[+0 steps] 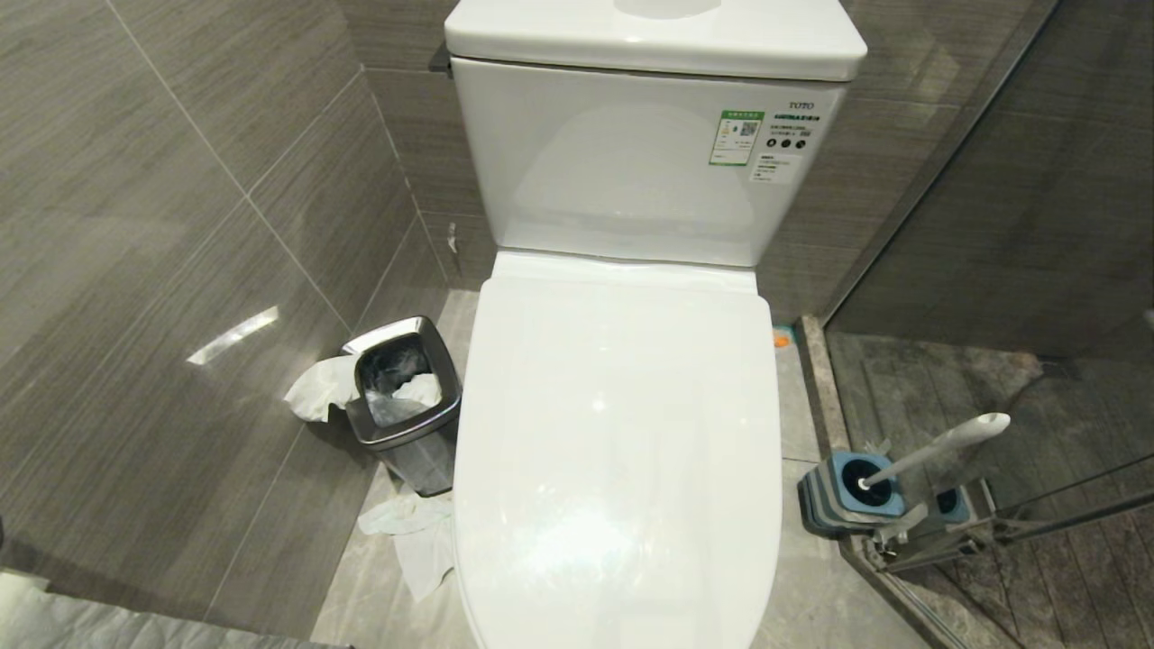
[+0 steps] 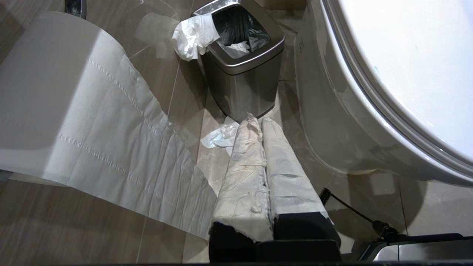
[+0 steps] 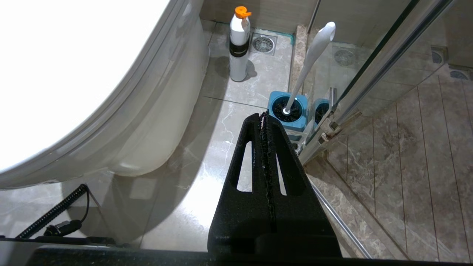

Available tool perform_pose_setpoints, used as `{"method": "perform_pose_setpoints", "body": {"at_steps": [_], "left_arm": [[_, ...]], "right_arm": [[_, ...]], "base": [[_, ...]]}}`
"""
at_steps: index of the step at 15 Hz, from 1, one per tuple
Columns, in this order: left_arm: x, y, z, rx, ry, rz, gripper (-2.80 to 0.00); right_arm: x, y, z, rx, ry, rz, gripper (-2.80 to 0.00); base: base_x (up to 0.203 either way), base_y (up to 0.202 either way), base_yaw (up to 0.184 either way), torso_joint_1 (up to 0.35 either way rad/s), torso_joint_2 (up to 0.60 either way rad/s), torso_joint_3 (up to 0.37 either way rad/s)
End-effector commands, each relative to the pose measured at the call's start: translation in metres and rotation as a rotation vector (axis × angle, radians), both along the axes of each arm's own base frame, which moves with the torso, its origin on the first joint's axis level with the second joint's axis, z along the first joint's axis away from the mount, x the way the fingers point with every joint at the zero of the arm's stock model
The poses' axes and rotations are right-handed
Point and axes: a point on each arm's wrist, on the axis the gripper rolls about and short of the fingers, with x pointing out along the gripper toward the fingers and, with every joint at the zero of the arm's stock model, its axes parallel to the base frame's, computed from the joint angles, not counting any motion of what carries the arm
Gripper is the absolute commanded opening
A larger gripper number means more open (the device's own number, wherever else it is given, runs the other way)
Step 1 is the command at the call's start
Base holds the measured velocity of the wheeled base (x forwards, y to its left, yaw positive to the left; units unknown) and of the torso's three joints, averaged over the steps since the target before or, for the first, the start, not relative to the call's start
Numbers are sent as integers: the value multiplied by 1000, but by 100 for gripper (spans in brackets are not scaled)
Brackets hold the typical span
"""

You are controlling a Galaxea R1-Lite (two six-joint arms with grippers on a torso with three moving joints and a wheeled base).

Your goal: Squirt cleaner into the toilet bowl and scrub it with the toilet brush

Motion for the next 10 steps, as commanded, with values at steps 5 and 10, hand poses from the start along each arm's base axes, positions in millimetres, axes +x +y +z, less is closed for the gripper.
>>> {"method": "perform_pose_setpoints", "body": {"at_steps": [5,10], "left_arm": [[0,0,0,1,2,0,-280],[0,0,0,1,1,0,-280]], "right_arm": [[0,0,0,0,1,0,-280],[0,0,0,0,1,0,-280]], "base": [[0,0,0,0,0,0],[0,0,0,0,0,0]]}}
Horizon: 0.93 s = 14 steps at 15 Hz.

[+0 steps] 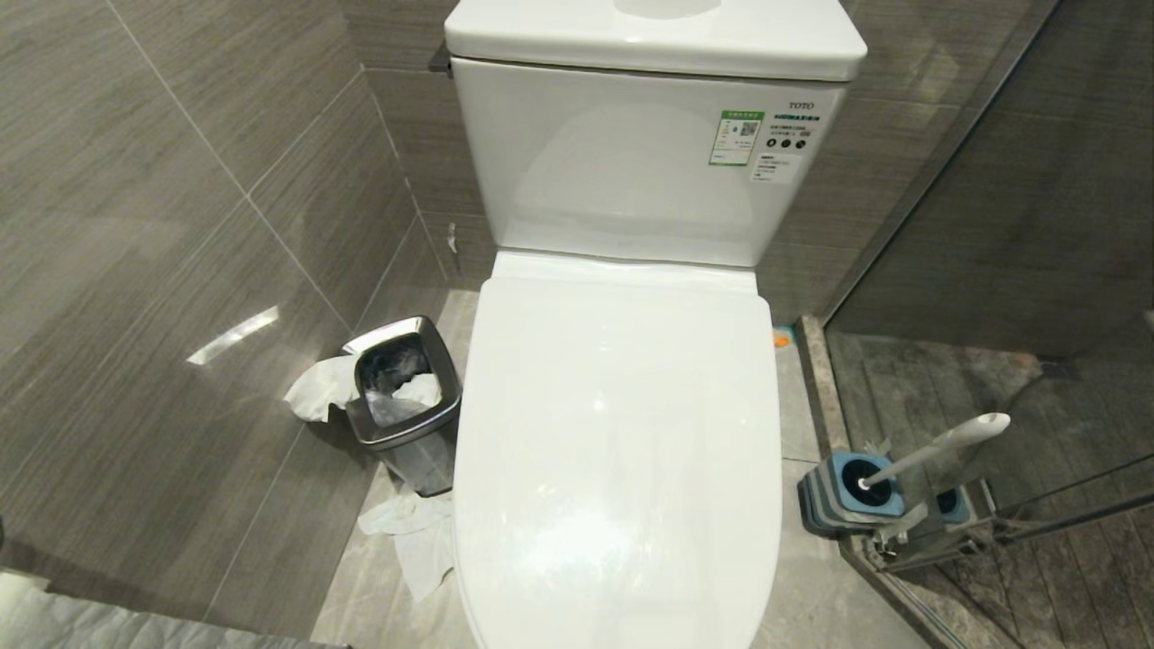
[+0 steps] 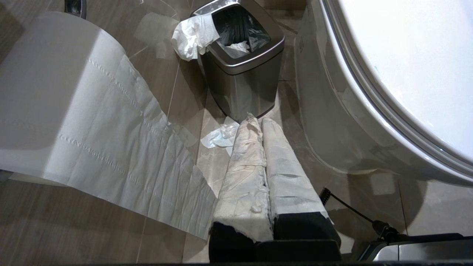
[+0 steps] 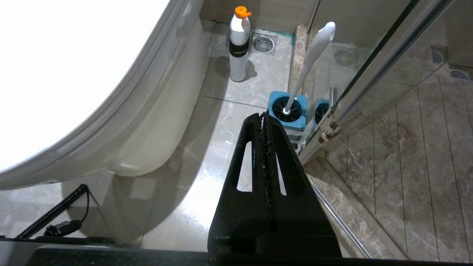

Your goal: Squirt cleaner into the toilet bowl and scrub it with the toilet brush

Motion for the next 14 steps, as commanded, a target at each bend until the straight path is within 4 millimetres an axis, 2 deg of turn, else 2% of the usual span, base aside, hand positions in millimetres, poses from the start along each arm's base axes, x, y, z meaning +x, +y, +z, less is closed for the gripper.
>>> {"method": "perform_pose_setpoints", "body": {"at_steps": [1,14], "left_arm": [[0,0,0,0,2,0,-280],[0,0,0,0,2,0,-280]], "right_arm": [[0,0,0,0,1,1,-280],[0,0,0,0,1,1,-280]], "base": [[0,0,0,0,0,0],[0,0,0,0,0,0]]}}
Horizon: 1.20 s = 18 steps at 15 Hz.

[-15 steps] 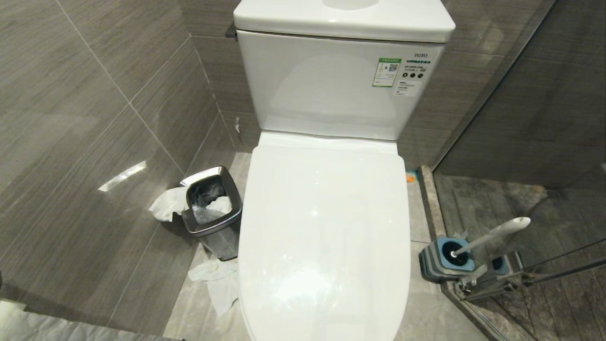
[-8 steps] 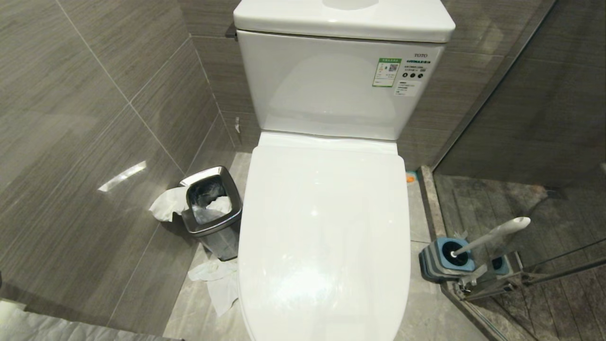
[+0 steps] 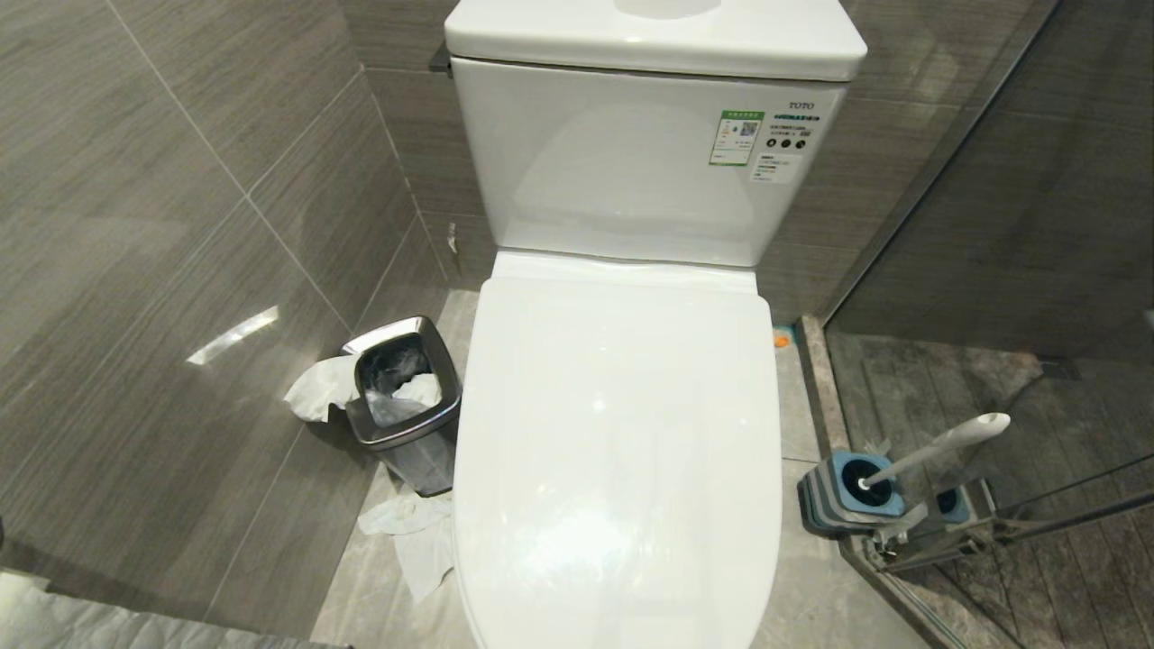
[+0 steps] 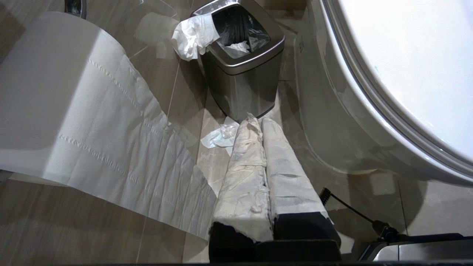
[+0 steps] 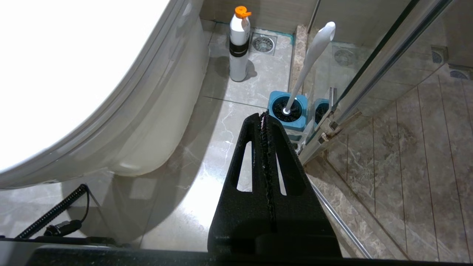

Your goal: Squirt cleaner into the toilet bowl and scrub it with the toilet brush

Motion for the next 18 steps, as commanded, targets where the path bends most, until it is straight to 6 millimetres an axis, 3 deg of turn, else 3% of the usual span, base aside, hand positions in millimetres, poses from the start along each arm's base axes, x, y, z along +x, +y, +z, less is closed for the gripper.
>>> {"method": "perform_pose_setpoints", "body": {"at_steps": [1,18], "left_arm": [[0,0,0,0,1,0,-280],[0,0,0,0,1,0,-280]], "right_arm": [[0,0,0,0,1,1,-280],[0,0,0,0,1,1,-280]], "base": [[0,0,0,0,0,0],[0,0,0,0,0,0]]}}
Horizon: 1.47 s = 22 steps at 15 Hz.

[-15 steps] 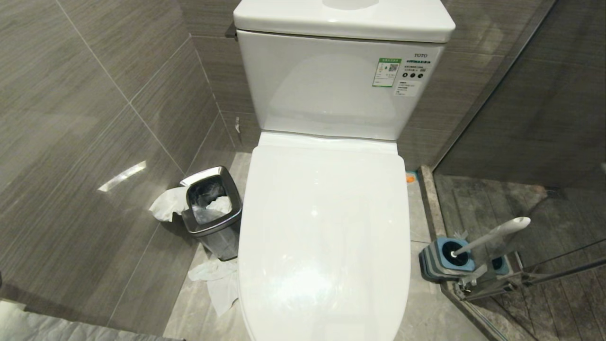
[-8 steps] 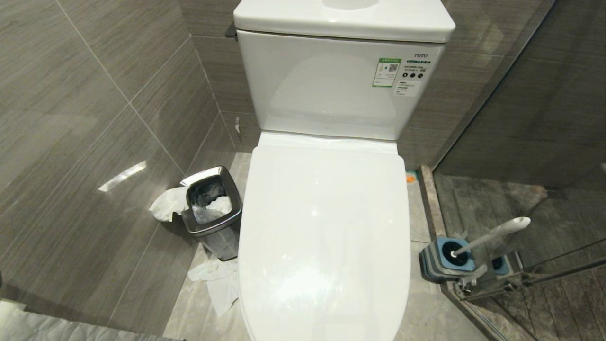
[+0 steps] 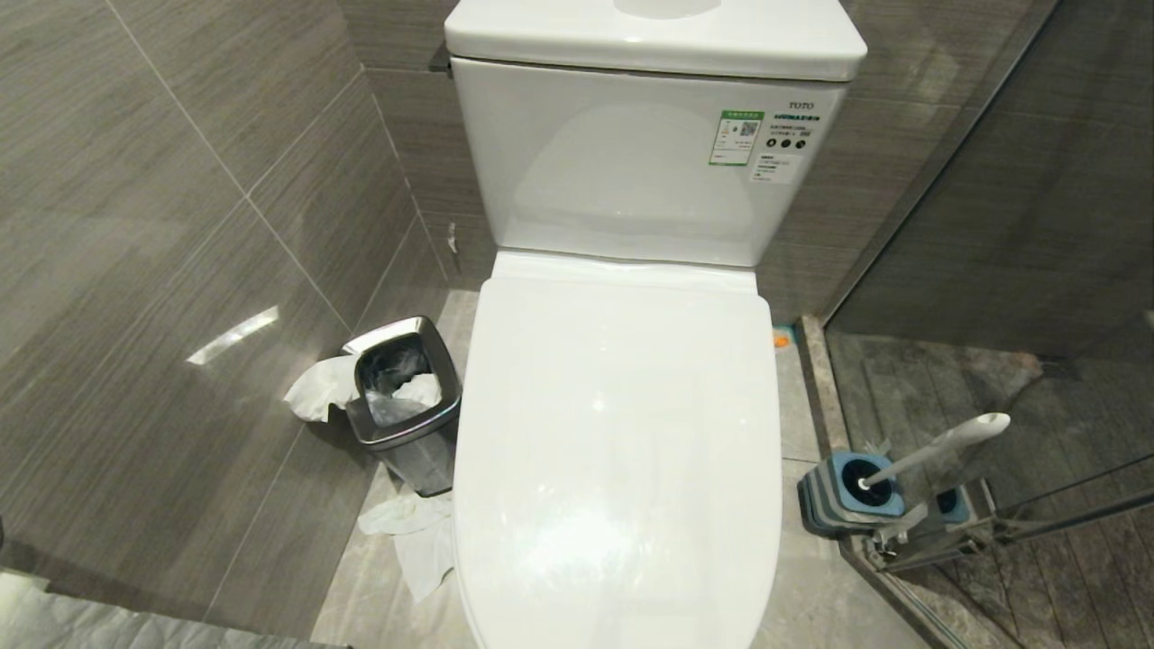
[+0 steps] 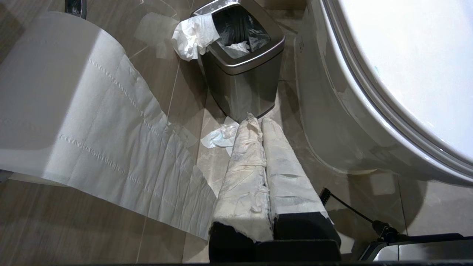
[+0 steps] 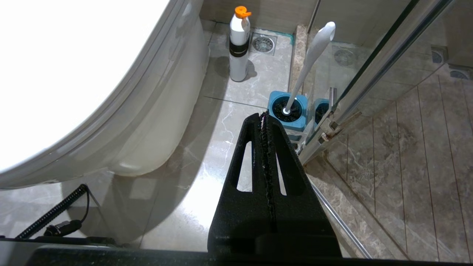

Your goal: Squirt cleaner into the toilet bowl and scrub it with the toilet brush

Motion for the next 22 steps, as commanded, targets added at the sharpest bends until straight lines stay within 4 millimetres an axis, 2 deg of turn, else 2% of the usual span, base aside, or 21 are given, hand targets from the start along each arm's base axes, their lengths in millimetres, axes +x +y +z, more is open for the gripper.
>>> {"method": "perform_pose_setpoints", "body": {"at_steps": [1,22], "left_arm": [[0,0,0,0,2,0,-280],[0,0,0,0,2,0,-280]], "right_arm": [[0,0,0,0,1,0,-280],[0,0,0,0,1,0,-280]], "base": [[0,0,0,0,0,0],[0,0,0,0,0,0]]}}
